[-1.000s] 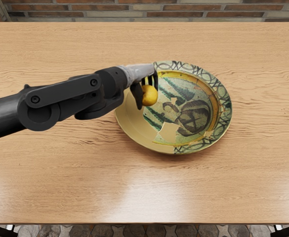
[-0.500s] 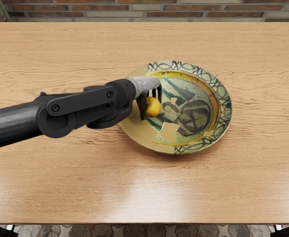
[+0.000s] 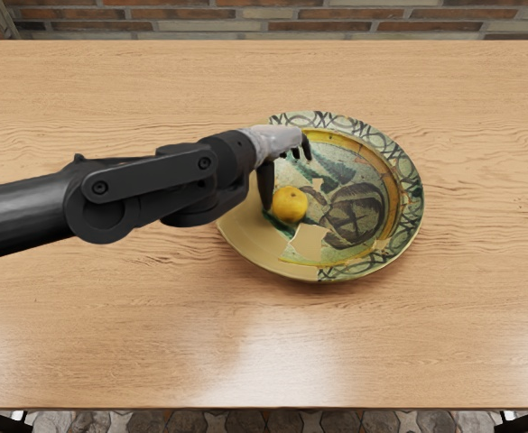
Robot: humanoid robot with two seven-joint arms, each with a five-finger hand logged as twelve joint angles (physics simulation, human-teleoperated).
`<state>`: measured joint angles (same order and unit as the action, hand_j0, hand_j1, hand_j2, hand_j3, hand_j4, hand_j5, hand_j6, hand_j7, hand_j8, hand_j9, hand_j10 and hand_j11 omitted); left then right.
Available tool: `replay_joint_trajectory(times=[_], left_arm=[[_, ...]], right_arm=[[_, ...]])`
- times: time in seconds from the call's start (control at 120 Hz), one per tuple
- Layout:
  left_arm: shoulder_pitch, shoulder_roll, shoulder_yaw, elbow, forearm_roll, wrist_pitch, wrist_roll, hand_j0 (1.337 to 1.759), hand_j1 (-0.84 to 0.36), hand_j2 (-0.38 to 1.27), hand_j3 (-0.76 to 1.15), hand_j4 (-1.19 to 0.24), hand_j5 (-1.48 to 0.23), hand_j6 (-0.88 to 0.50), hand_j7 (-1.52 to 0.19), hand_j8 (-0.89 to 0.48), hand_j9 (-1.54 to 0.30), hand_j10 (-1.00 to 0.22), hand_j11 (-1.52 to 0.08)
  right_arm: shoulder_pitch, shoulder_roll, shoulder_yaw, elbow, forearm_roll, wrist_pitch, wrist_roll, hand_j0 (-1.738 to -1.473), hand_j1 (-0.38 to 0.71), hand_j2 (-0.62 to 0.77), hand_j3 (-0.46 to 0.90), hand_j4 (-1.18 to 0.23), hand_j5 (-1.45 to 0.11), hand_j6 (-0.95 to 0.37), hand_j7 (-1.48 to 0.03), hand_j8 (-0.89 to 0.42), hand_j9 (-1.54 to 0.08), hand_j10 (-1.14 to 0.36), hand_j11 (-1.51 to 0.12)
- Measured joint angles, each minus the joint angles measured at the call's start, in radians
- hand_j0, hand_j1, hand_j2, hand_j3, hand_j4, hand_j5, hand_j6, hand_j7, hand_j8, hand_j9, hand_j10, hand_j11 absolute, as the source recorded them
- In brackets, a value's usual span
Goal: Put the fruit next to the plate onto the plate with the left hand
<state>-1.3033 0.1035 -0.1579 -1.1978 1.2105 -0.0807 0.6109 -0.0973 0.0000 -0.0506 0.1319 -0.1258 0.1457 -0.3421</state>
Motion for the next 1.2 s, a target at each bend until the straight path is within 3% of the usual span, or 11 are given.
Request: replay_joint_trajectory(times=[0.108,0.225,0.433,0.508,0.608,0.783,0.875,0.983,1.2], left_arm=[[-0.018,0.035,-0.007,-0.038,-0.008,-0.002,0.0,1.658,0.02,0.1,0.0,-0.3,-0.38,-0.28,-0.38,-0.29,-0.38,-0.29,-0.38],[-0.043,0.127,-0.04,-0.145,-0.079,-0.018,0.0,1.658,0.06,0.07,0.0,-0.25,-0.32,-0.24,-0.32,-0.25,-0.32,-0.25,-0.32],[-0.008,0.177,-0.113,-0.237,-0.227,-0.053,0.0,1.658,0.2,0.03,0.0,-0.13,-0.17,-0.13,-0.17,-0.13,-0.17,-0.13,-0.17],[-0.006,0.213,-0.158,-0.251,-0.346,-0.095,0.0,1.658,0.24,0.02,0.0,-0.1,-0.12,-0.09,-0.12,-0.1,-0.12,-0.09,-0.12],[0.036,0.283,-0.249,-0.259,-0.549,-0.252,0.0,1.658,0.28,0.02,0.0,-0.06,-0.08,-0.06,-0.08,-0.06,-0.08,-0.06,-0.08],[0.093,0.471,-0.355,-0.263,-0.893,-0.467,0.0,1.658,0.31,0.01,0.0,-0.04,-0.05,-0.04,-0.05,-0.04,-0.05,-0.04,-0.05],[0.109,0.502,-0.372,-0.264,-1.013,-0.504,0.0,1.658,0.32,0.01,0.0,-0.03,-0.04,-0.03,-0.04,-0.03,-0.04,-0.03,-0.04],[0.128,0.62,-0.381,-0.266,-1.125,-0.521,0.0,1.658,0.32,0.01,0.0,-0.02,-0.03,-0.02,-0.03,-0.02,-0.03,-0.02,-0.03],[0.164,0.786,-0.387,-0.296,-1.248,-0.529,0.0,1.658,0.33,0.0,0.0,-0.02,-0.02,-0.02,-0.02,-0.02,-0.02,-0.02,-0.02]], right_arm=[[0.0,0.0,0.0,0.0,0.0,0.0,0.0,-1.658,-0.35,0.0,0.0,0.0,0.0,0.0,0.0,0.0,0.0,0.0,0.0],[-0.001,0.0,0.0,0.0,0.0,0.0,0.0,-1.658,-0.35,0.0,0.0,0.0,0.0,0.0,0.0,0.0,0.0,0.0,0.0],[-0.001,0.0,0.0,0.0,0.0,0.0,0.0,-1.658,-0.35,0.0,0.0,0.0,0.0,0.0,0.0,0.0,0.0,0.0,0.0],[-0.001,0.0,0.0,0.0,0.0,0.0,0.0,-1.658,-0.35,0.0,0.0,0.0,0.0,0.0,0.0,0.0,0.0,0.0,0.0],[-0.001,0.0,0.0,0.0,0.0,0.0,0.0,-1.658,-0.35,0.0,0.0,0.0,0.0,0.0,0.0,0.0,0.0,0.0,0.0],[-0.001,0.0,0.0,0.0,0.0,0.0,0.0,-1.658,-0.35,0.0,0.0,0.0,0.0,0.0,0.0,0.0,0.0,0.0,0.0],[-0.001,0.0,0.0,0.0,0.0,0.0,0.0,-1.658,-0.35,0.0,0.0,0.0,0.0,0.0,0.0,0.0,0.0,0.0,0.0],[-0.001,0.0,0.0,0.0,0.0,0.0,0.0,-1.658,-0.35,0.0,0.0,0.0,0.0,0.0,0.0,0.0,0.0,0.0,0.0],[-0.001,0.0,0.0,0.0,0.0,0.0,0.0,-1.658,-0.35,0.0,0.0,0.0,0.0,0.0,0.0,0.0,0.0,0.0,0.0]])
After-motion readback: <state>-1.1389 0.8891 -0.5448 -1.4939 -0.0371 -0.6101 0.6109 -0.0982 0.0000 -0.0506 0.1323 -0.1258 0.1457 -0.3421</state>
